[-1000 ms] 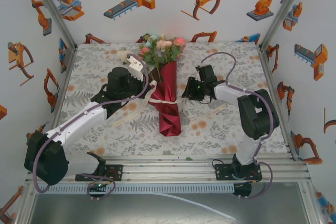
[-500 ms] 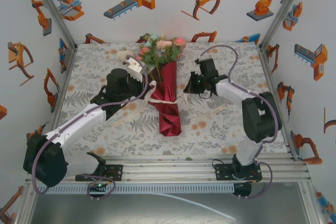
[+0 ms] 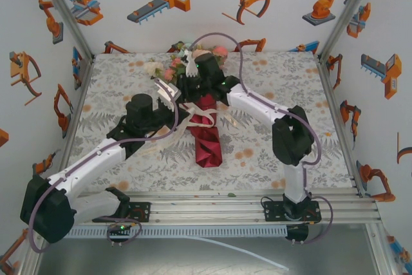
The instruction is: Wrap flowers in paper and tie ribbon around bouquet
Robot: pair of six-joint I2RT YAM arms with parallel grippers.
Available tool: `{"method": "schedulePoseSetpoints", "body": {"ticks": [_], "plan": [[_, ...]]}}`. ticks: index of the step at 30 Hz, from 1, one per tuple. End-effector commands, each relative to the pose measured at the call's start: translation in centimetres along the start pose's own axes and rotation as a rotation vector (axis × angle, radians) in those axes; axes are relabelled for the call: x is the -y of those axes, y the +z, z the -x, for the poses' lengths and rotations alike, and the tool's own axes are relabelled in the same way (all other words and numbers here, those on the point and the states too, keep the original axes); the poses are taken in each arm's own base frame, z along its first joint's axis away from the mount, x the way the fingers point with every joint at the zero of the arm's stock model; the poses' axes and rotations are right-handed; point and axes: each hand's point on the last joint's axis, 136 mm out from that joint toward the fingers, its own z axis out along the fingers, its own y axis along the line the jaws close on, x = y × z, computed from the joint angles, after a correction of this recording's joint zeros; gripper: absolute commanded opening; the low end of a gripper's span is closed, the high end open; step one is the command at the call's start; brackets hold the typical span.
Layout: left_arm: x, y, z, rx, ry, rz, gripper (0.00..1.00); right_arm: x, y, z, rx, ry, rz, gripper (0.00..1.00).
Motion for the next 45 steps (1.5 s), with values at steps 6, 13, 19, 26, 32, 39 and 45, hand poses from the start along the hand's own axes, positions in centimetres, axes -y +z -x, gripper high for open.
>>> {"method": "schedulePoseSetpoints", "body": {"ticks": [6,13,19,26,32,39,45], "plan": [[-0.2,0.2,0.9,0.017,0.006,0.019,0.00,2.7,-9.2,3.8,0.148,0.027,-0.111,0.43],[1.8,2.1,2.2,0.055,-0.023,-0.123,0.00,1.2,-10.0,1.8,0.173,-0.016,0.010,0.52],[4.5,1.7,2.2,0.080,-0.004,-0.252,0.00,0.9,-4.9,5.3,0.202,0.105,0.057,0.44],[3.9,0.6,0.8,0.056,0.008,-0.181,0.00,-0.1,-0.5,2.5,-0.026,0.026,-0.077,0.62],[3.2,0.4,0.5,0.053,0.043,-0.136,0.00,3.5,-3.9,-0.5,-0.240,-0.056,-0.380,0.61],[2.6,0.8,1.2,0.081,0.041,-0.103,0.00,1.2,-6.1,1.3,-0.187,-0.042,-0.268,0.62],[0.8,2.9,1.4,0.074,0.034,-0.030,0.00,3.6,-14.0,4.2,0.030,0.042,-0.183,0.62]]}}
